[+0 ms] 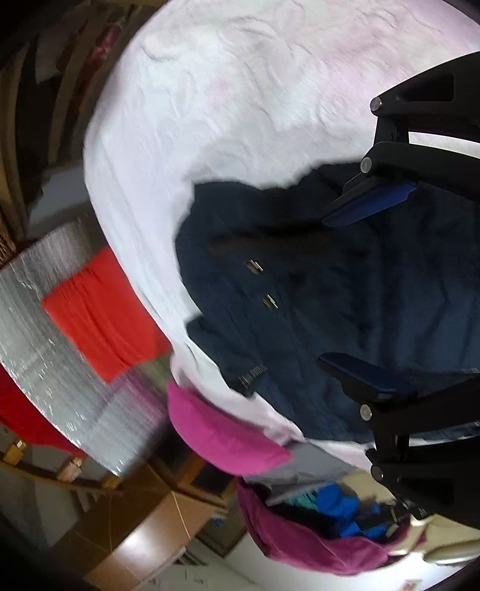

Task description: Fold large clothes

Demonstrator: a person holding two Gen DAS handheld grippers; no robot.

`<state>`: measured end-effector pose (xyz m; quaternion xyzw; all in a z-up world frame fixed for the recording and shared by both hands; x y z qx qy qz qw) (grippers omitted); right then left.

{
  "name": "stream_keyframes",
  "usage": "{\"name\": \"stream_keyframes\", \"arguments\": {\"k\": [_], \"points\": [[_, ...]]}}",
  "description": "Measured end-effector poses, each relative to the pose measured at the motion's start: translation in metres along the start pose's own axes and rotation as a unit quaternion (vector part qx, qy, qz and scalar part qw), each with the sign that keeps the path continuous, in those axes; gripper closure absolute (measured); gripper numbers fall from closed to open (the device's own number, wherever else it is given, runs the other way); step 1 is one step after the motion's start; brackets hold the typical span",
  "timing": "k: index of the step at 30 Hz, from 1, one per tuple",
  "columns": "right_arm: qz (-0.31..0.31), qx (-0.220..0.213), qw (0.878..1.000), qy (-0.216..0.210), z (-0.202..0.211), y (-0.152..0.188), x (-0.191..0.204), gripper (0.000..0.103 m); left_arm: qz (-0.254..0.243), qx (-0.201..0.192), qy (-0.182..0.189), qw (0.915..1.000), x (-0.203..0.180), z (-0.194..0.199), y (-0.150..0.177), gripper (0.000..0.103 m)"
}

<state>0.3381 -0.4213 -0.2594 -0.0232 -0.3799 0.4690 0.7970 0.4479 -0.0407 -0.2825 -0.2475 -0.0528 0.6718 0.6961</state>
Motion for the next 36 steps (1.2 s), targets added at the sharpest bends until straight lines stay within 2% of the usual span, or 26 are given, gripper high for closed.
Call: {"name": "stream_keyframes", "arguments": {"k": [3,7,10,16,22,23,25,26,28,31,33,36], "points": [[-0.010,0.029,0.999,-0.027,-0.012,0.014,0.008,0.029,-0.007,0.025,0.014,0.9996,-0.013,-0.009,0.012,0.033],[-0.065,0.066,0.994,-0.058,-0.036,0.032,0.007,0.029,0.015,0.073,0.063,0.9952,-0.026,-0.026,0.023,0.033],[-0.109,0.084,0.987,-0.078,-0.053,0.037,0.001,0.029,0.023,0.081,0.066,0.9943,-0.029,-0.033,0.022,0.033],[-0.173,0.066,0.979,-0.081,-0.070,0.030,-0.016,0.029,0.073,0.083,0.085,0.9902,-0.023,-0.046,0.012,0.032],[-0.210,0.037,0.972,-0.101,-0.079,0.009,-0.022,0.029,0.115,0.072,0.107,0.9850,-0.020,-0.056,0.000,0.032],[-0.220,0.033,0.969,-0.106,-0.080,0.006,-0.025,0.031,0.121,0.069,0.112,0.9839,-0.020,-0.057,-0.003,0.032],[-0.231,0.026,0.967,-0.107,-0.083,0.002,-0.029,0.049,0.133,0.060,0.122,0.9817,-0.018,-0.058,-0.008,0.032],[-0.235,0.025,0.966,-0.101,-0.085,0.001,-0.031,0.052,0.139,0.056,0.127,0.9805,-0.017,-0.059,-0.010,0.033],[-0.242,0.020,0.965,-0.100,-0.086,0.000,-0.035,0.062,0.144,0.047,0.127,0.9803,-0.014,-0.058,-0.013,0.052],[-0.212,0.008,0.974,-0.078,-0.080,-0.001,-0.029,0.071,0.148,0.036,0.128,0.9799,-0.012,-0.057,-0.016,0.067],[-0.185,-0.003,0.981,-0.063,-0.076,-0.004,-0.021,0.074,0.145,0.034,0.123,0.9811,-0.011,-0.055,-0.016,0.070],[-0.172,-0.015,0.983,-0.060,-0.069,-0.006,-0.019,0.076,0.141,0.045,0.111,0.9828,-0.011,-0.056,-0.010,0.070]]}}
Point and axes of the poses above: each gripper's, at about its wrist camera, not at the fingertips, and z roughly against the way its jaws point, x to its left, y to its underside, the point moved 9 cm from there along -z, roughly the way its jaws point, and after that the axes turned 9 degrees about x, right-handed, at the moved point
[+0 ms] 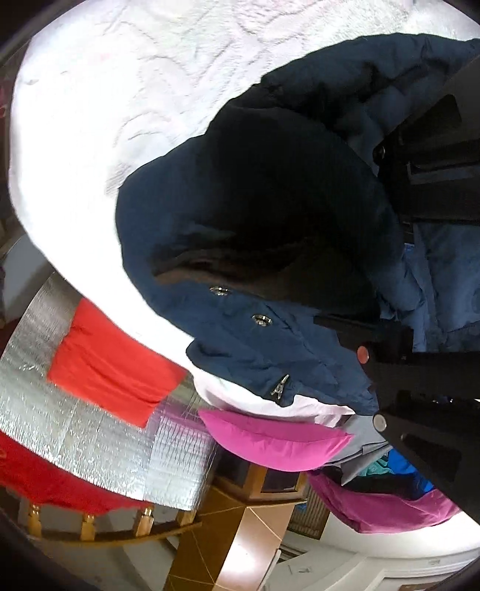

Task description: Fold large clothes

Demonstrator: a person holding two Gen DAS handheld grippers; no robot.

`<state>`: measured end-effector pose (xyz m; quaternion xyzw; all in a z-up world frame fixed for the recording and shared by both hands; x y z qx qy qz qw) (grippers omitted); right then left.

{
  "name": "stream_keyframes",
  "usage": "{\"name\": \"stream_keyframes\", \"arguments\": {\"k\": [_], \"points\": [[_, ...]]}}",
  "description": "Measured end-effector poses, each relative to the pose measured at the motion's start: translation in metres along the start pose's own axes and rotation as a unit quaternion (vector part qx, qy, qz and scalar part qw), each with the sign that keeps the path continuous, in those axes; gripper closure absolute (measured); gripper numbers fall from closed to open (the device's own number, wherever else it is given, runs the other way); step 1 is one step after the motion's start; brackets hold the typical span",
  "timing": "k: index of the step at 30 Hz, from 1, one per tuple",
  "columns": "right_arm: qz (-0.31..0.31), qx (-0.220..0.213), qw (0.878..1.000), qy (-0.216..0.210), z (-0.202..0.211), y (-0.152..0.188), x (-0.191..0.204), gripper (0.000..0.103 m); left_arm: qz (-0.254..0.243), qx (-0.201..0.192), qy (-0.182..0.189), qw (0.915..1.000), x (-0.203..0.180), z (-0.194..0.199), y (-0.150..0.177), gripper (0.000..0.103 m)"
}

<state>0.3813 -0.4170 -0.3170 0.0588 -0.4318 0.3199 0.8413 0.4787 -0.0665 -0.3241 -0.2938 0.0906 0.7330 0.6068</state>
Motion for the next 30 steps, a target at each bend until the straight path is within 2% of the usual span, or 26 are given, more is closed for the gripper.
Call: {"name": "stream_keyframes", "arguments": {"k": [6,8,10,11,12,16,20,23,25,28,30], "points": [[-0.015,0.025,1.000,0.010,-0.009,0.001,-0.014,0.076,0.014,0.029,0.011,0.9994,0.006,-0.002,0.007,0.066],[-0.023,0.034,0.999,0.004,-0.011,0.002,-0.016,0.075,0.009,0.034,0.014,0.9993,0.005,-0.001,0.009,0.057],[-0.035,0.040,0.999,-0.008,-0.011,0.002,-0.018,0.073,0.007,0.038,0.026,0.9989,0.001,0.001,0.011,0.039],[-0.040,0.044,0.998,-0.014,-0.011,0.003,-0.018,0.072,0.007,0.036,0.029,0.9989,-0.001,0.003,0.012,0.036],[-0.043,0.048,0.998,-0.016,-0.012,0.003,-0.018,0.068,0.006,0.034,0.032,0.9989,-0.003,0.005,0.012,0.034],[-0.027,0.048,0.998,-0.037,-0.007,0.006,-0.007,0.039,0.013,0.025,0.054,0.9981,-0.006,0.008,0.006,0.032],[-0.015,0.039,0.998,-0.038,-0.007,0.004,-0.001,0.036,0.044,0.018,0.058,0.9972,0.004,-0.003,-0.004,0.032],[-0.029,0.037,0.998,-0.037,-0.015,0.001,-0.007,0.036,0.049,-0.002,0.070,0.9963,0.005,-0.001,-0.013,0.035],[-0.035,0.032,0.998,-0.028,-0.019,-0.002,-0.013,0.052,0.048,-0.010,0.071,0.9963,0.006,0.000,-0.017,0.054],[-0.037,0.028,0.999,-0.022,-0.022,-0.004,-0.018,0.066,0.056,-0.019,0.078,0.9953,0.011,-0.001,-0.022,0.071],[-0.025,0.021,0.999,-0.016,-0.021,-0.004,-0.015,0.071,0.050,-0.025,0.074,0.9957,0.008,-0.002,-0.023,0.078]]}}
Point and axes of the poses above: each gripper's, at about its wrist camera, not at the fingertips, and z roughly against the way its jaws point, x to its left, y to its underside, the point moved 9 cm from there along -z, roughly the way its jaws point, and after that the axes turned 9 degrees about x, right-handed, at the moved point
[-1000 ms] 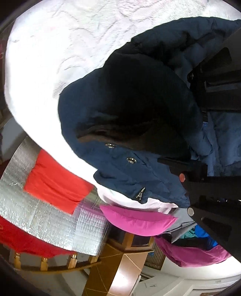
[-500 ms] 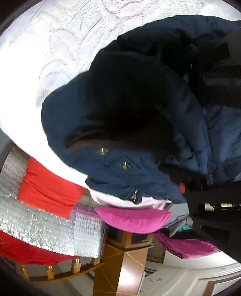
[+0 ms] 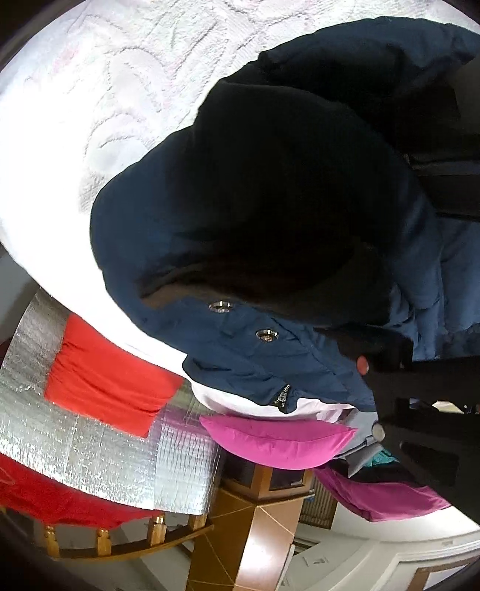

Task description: Fold large clothes

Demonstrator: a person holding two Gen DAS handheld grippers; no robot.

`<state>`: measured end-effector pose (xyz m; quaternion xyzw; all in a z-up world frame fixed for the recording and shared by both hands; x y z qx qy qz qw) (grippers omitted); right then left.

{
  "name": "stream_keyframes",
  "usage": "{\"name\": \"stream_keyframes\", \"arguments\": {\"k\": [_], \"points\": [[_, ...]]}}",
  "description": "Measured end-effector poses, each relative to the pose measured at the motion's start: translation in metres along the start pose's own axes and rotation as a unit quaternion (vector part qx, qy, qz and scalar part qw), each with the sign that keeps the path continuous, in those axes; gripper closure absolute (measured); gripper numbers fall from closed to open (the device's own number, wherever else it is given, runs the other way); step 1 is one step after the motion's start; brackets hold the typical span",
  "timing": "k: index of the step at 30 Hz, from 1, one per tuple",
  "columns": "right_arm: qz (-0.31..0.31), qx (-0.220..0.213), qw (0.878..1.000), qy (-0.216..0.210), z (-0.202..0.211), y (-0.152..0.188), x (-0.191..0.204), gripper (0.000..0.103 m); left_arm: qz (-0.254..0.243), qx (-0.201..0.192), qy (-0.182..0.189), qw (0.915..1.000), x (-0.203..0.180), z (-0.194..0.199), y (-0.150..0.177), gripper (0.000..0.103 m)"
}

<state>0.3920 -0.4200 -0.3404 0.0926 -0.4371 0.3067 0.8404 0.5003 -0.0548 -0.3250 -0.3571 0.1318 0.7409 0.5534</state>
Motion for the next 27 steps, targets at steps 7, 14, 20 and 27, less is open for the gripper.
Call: {"name": "stream_keyframes", "arguments": {"k": [7,14,20,27], "points": [[0.090,-0.065,0.994,0.013,0.028,-0.001,0.038,0.080,-0.032,-0.039,0.019,0.9985,-0.018,0.025,-0.004,0.083],[0.060,-0.021,0.997,0.048,0.013,0.002,0.015,0.077,0.006,0.011,-0.025,0.9996,0.000,-0.003,0.002,0.065],[0.039,-0.009,0.999,0.022,0.012,0.002,0.015,0.042,-0.031,0.004,-0.044,0.9985,-0.017,-0.012,0.003,0.058],[0.076,-0.028,0.996,0.049,0.008,0.003,0.019,0.078,-0.078,-0.037,-0.064,0.9942,-0.032,-0.006,0.000,0.082]]}}
Point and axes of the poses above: each gripper's, at about its wrist camera, not at the fingertips, and z roughly against the way its jaws point, x to its left, y to its underside, the point moved 9 cm from there along -z, roughly the way its jaws point, and after that the axes turned 9 degrees about x, right-handed, at the moved point
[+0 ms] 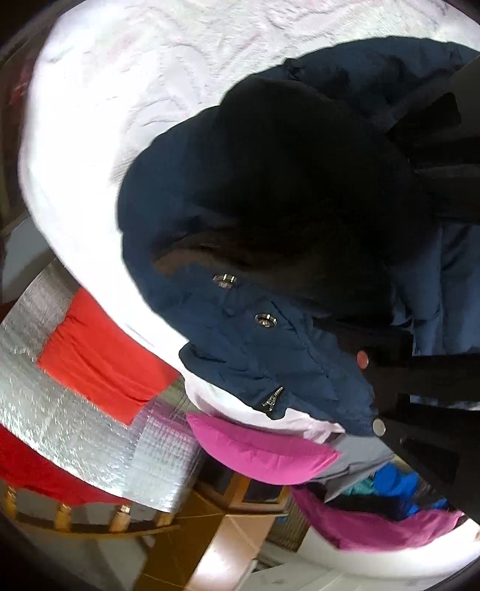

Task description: Fold large clothes

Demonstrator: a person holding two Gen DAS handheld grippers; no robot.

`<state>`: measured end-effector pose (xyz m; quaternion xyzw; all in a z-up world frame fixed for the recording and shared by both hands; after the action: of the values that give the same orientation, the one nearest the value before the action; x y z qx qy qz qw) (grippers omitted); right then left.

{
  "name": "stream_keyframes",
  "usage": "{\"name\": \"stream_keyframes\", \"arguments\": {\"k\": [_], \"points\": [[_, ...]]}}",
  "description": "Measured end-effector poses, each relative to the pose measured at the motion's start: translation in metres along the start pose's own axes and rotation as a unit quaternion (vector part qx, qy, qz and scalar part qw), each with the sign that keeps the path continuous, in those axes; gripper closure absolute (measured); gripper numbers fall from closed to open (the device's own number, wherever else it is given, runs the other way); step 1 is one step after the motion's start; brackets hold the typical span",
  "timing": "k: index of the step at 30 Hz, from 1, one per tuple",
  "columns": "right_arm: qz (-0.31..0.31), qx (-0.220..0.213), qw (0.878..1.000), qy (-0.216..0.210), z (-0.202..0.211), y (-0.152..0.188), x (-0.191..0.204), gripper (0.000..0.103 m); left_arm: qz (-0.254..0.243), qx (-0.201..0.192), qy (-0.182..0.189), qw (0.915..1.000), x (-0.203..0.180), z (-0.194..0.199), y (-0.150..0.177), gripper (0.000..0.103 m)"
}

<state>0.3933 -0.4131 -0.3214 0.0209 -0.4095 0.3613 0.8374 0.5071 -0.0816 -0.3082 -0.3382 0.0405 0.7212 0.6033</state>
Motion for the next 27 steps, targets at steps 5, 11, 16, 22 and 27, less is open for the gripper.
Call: {"name": "stream_keyframes", "arguments": {"k": [5,11,16,22,27], "points": [[0.050,-0.053,0.997,0.007,0.024,-0.006,0.021,0.081,-0.033,-0.030,0.004,0.9990,-0.014,0.014,-0.003,0.084],[-0.004,0.017,1.000,0.022,-0.003,0.000,-0.007,0.077,0.000,0.033,-0.025,0.9991,0.009,-0.012,0.006,0.073],[-0.026,0.020,0.999,-0.018,0.006,-0.005,-0.005,0.059,-0.009,0.025,-0.018,0.9995,0.000,-0.007,0.005,0.069],[-0.005,0.009,1.000,-0.014,0.005,-0.002,0.003,0.048,-0.030,0.005,-0.028,0.9992,-0.003,-0.001,0.003,0.075],[0.029,0.001,0.999,0.030,-0.003,0.000,0.003,0.080,-0.029,-0.007,-0.019,0.9994,-0.005,0.004,0.000,0.083]]}}
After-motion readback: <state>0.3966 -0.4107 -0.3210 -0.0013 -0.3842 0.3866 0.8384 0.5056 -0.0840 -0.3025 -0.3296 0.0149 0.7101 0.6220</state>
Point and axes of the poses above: each gripper's, at about its wrist camera, not at the fingertips, and z roughly against the way its jaws point, x to its left, y to its underside, the point moved 9 cm from there along -z, roughly the way its jaws point, and after that the axes turned 9 degrees about x, right-handed, at the moved point
